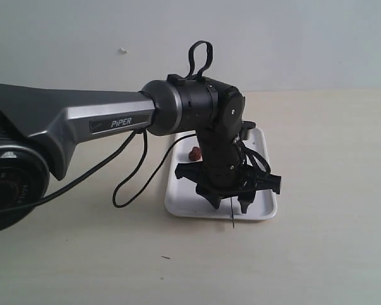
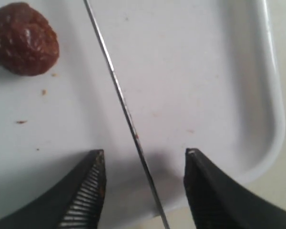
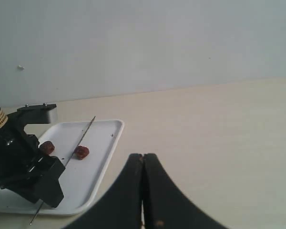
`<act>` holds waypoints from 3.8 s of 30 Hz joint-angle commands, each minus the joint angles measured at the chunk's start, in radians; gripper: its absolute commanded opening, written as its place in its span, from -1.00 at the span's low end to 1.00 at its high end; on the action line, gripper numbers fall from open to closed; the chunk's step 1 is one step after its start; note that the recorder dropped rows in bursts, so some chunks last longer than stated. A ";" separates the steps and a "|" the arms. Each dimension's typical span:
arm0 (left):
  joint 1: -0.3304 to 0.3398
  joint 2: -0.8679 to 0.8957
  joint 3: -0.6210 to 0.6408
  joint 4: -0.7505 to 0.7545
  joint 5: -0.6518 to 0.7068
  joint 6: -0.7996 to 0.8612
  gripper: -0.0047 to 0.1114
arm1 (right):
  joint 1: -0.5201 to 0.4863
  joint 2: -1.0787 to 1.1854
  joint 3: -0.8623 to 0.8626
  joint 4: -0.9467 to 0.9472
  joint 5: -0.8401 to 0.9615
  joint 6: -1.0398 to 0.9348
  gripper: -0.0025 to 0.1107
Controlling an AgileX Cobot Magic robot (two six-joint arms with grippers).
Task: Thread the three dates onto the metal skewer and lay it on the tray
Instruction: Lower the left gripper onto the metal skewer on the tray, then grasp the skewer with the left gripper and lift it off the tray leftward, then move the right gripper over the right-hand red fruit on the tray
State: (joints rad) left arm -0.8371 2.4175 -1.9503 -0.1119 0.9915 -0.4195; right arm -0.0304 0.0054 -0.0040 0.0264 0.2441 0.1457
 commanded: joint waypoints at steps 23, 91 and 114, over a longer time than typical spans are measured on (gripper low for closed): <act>0.055 -0.020 -0.006 -0.043 -0.060 -0.062 -0.92 | -0.005 -0.005 0.004 0.000 -0.005 -0.004 -0.96; 0.420 -0.725 0.667 0.066 0.177 1.074 -0.92 | -0.005 -0.005 0.004 0.073 -0.375 0.073 -0.96; 0.420 -0.725 0.667 0.049 0.079 1.074 -0.92 | -0.005 1.350 -1.011 0.318 0.321 -0.299 -0.96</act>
State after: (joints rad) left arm -0.4171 1.7028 -1.2853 -0.0518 1.0821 0.6532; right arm -0.0304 1.1592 -0.8551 0.3908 0.3096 -0.1431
